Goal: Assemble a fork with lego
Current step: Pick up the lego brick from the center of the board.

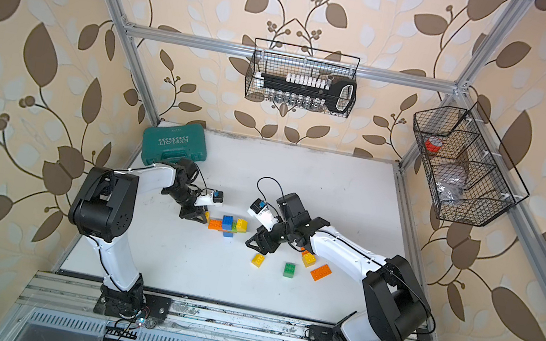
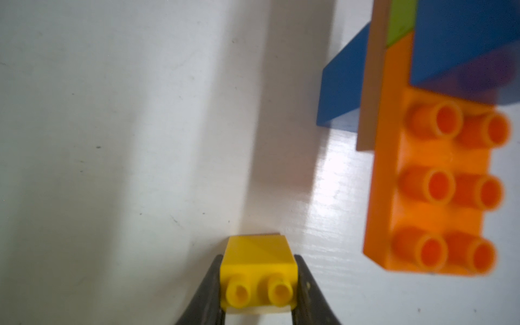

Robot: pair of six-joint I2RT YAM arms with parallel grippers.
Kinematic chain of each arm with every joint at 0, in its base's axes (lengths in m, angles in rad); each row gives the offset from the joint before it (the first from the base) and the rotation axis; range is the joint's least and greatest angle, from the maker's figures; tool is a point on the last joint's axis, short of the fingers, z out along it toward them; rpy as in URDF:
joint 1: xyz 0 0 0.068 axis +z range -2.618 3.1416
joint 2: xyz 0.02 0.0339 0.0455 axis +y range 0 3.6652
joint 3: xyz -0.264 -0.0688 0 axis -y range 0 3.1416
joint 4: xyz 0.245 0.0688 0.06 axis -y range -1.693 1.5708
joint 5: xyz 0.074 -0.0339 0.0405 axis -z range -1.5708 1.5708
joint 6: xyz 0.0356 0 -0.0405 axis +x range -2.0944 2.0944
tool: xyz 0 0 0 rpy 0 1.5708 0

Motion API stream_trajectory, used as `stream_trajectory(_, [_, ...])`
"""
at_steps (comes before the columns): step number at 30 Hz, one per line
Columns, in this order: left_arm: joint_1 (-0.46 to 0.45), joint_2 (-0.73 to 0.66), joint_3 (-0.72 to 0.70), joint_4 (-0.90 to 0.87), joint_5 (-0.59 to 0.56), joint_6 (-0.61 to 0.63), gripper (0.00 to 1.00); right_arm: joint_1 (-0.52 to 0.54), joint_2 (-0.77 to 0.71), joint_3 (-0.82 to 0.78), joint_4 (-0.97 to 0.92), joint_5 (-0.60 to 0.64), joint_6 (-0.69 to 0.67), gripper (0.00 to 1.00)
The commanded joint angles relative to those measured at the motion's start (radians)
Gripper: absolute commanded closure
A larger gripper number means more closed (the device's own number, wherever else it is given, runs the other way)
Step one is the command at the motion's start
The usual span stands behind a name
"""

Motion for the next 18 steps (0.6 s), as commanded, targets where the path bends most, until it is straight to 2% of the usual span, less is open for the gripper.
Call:
stream_trajectory(1, [-0.009,-0.05,-0.005,-0.029,0.022,0.001,0.8,-0.004,0.016,0.039,-0.017,0.003,0.026,0.3])
stream_trajectory(3, [-0.009,-0.068,-0.015,-0.032,0.017,-0.009,0.87,-0.016,0.019,0.035,0.005,0.013,0.063,0.29])
stream_trajectory(7, [-0.008,-0.133,-0.047,-0.027,0.011,-0.046,0.99,-0.067,0.024,0.024,0.065,-0.055,0.179,0.26])
stream_trajectory(13, [-0.009,-0.318,-0.152,0.03,-0.006,-0.054,1.0,-0.127,0.071,0.006,0.154,-0.137,0.407,0.19])
stream_trajectory(18, [-0.015,-0.462,-0.163,0.007,0.017,-0.066,1.0,-0.13,0.154,-0.013,0.306,-0.218,0.626,0.12])
